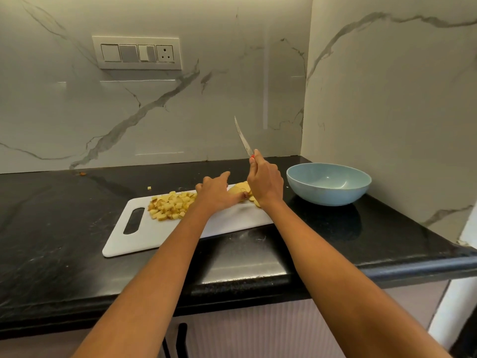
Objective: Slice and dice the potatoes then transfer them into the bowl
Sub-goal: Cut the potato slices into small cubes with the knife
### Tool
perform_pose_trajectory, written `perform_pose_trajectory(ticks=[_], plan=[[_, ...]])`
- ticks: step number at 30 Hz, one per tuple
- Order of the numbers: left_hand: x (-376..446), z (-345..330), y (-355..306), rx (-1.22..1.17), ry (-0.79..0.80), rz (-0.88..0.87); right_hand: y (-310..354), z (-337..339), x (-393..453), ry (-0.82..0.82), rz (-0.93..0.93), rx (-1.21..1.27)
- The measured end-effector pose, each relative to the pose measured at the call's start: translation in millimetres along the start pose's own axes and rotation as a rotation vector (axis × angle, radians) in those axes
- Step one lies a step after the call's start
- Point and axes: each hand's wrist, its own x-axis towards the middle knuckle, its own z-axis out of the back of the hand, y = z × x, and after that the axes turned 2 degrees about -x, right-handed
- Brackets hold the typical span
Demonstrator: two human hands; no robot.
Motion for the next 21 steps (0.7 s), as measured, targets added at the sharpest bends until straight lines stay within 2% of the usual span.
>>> perform_pose_trajectory(ticks=[3, 11, 18, 21], plan=[[5.5, -3.6, 0.2, 0.027, 0.04, -0.011, -0.7, -1.2, 1.5, -0.003, 0.005, 0.0], [7.0, -4.2, 11.0, -0.124, -0.011, -0.091, -1.6, -2.5, 2.0, -0.028, 0.012, 0.019], [6.3, -5.5, 10.5, -0.213, -0.14, -0.115, -0.9, -1.3, 1.0, -0.039, 0.017, 0.017], [8.3, -6.7, 8.3, -0.261, -0.25, -0.135, -1.5, -0.5, 2.4, -0.045, 0.015, 0.015]])
